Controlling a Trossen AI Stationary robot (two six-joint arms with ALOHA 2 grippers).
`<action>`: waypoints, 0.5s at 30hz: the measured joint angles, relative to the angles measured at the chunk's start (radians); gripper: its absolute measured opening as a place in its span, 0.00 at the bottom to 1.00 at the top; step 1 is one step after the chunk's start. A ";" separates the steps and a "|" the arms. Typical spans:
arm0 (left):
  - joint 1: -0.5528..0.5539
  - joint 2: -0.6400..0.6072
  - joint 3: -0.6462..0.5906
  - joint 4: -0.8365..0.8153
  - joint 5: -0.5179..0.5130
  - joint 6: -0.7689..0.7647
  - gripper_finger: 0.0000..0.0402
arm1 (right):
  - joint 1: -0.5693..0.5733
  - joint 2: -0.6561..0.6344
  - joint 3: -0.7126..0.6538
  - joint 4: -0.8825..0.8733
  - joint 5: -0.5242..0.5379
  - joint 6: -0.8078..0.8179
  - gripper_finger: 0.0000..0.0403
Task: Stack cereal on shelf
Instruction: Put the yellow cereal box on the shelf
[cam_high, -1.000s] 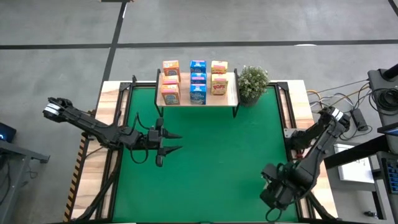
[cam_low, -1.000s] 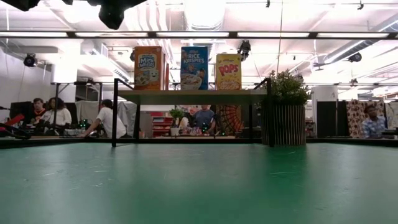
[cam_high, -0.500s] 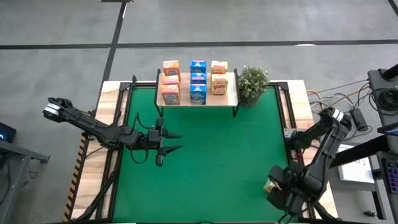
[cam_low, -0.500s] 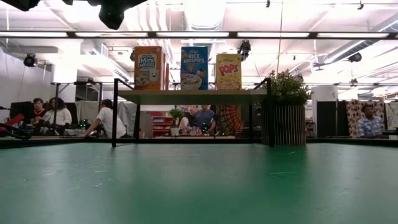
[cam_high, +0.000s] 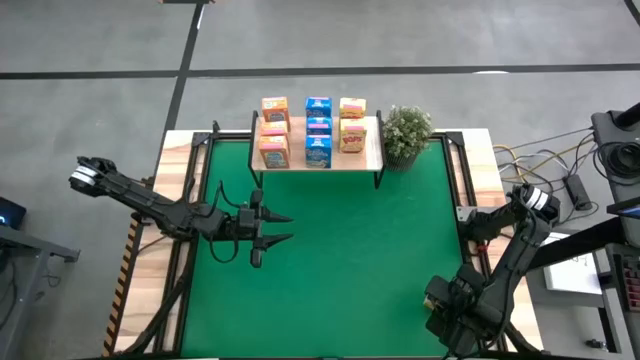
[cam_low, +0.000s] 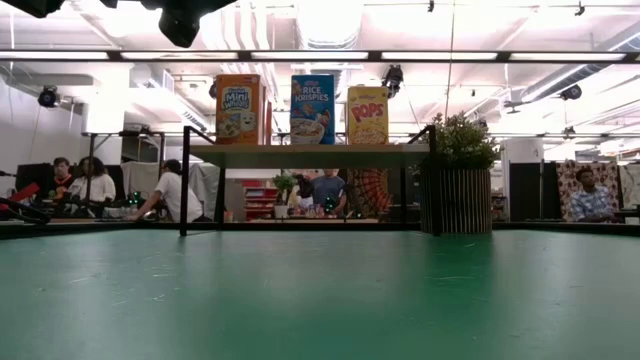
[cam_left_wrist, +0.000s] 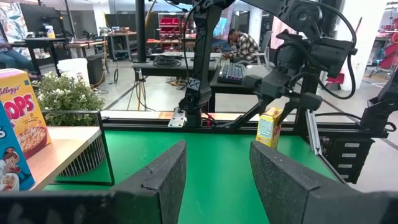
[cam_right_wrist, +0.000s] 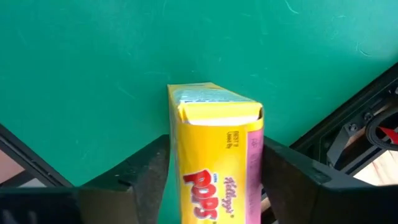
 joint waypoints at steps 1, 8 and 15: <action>0.000 0.000 0.000 0.000 0.000 0.000 0.40 | 0.000 0.001 0.000 -0.001 0.000 0.000 0.53; 0.000 0.000 0.000 0.000 0.000 0.000 0.40 | 0.000 -0.015 0.000 -0.002 0.000 0.000 0.35; 0.000 0.000 0.000 -0.001 0.000 0.000 0.40 | -0.005 -0.016 0.003 -0.003 0.011 0.000 0.25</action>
